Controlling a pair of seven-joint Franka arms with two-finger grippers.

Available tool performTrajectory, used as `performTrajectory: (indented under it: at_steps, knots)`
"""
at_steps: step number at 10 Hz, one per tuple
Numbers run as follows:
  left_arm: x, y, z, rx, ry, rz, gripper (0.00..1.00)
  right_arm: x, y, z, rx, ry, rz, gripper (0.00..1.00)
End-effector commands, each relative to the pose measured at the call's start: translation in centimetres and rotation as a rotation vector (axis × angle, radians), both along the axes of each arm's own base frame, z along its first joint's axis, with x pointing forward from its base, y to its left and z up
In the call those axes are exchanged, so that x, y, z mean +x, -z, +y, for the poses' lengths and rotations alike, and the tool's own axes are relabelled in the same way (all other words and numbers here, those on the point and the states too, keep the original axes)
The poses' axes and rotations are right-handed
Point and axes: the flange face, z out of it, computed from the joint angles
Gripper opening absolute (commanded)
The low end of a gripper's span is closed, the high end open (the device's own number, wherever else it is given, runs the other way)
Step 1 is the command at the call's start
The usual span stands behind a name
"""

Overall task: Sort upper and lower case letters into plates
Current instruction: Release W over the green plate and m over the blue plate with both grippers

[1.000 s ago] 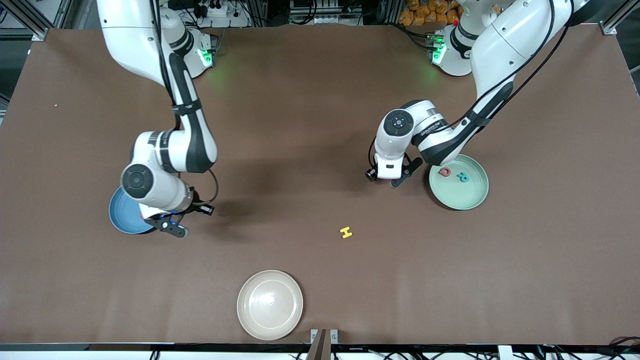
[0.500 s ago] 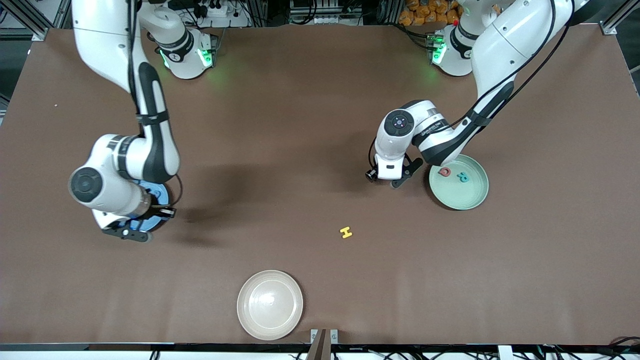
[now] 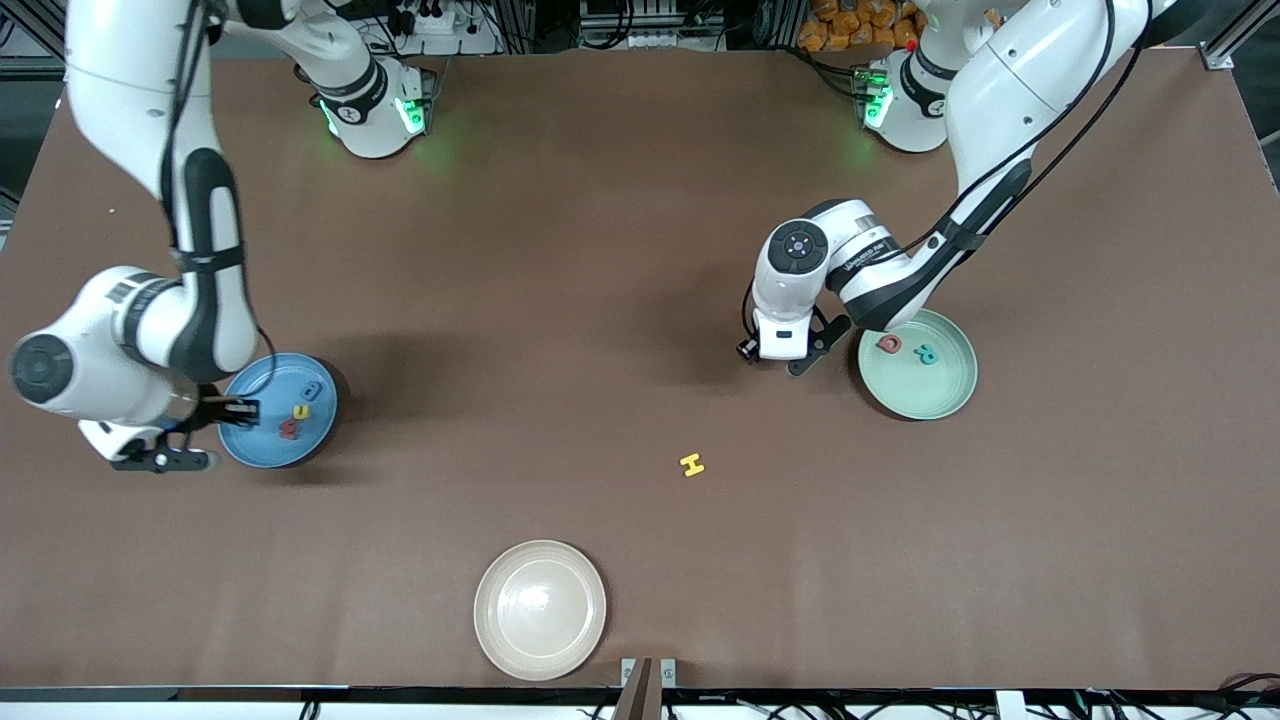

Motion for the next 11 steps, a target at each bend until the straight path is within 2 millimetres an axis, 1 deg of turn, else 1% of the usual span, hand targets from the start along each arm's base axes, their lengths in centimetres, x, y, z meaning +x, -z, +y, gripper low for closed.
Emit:
performTrajectory:
  at_steps: [1,5,6,7,8,11]
  knots:
    - [-0.3,-0.3,0.2,0.029,0.021,-0.011,0.65,-0.9,1.4,1.6,0.01,-0.03,0.032,0.0]
    - [-0.4,0.7,0.2,0.021,0.036,-0.002,0.65,-1.5,1.8,2.2,0.038,-0.022,0.08,0.0]
    - [-0.5,0.9,0.1,0.011,0.04,-0.003,0.65,-1.5,2.0,2.9,0.047,-0.03,0.092,0.0]
    - [-0.3,0.9,0.2,0.01,0.046,-0.011,0.65,-1.6,2.0,3.2,0.051,-0.032,0.099,0.0]
    - [-0.3,1.1,0.3,0.015,0.05,-0.014,0.63,-1.5,2.1,3.9,0.049,-0.042,0.099,0.0]
    - [-0.3,1.1,0.4,0.017,0.059,-0.019,0.48,-1.5,2.1,3.1,0.05,-0.033,0.098,0.01]
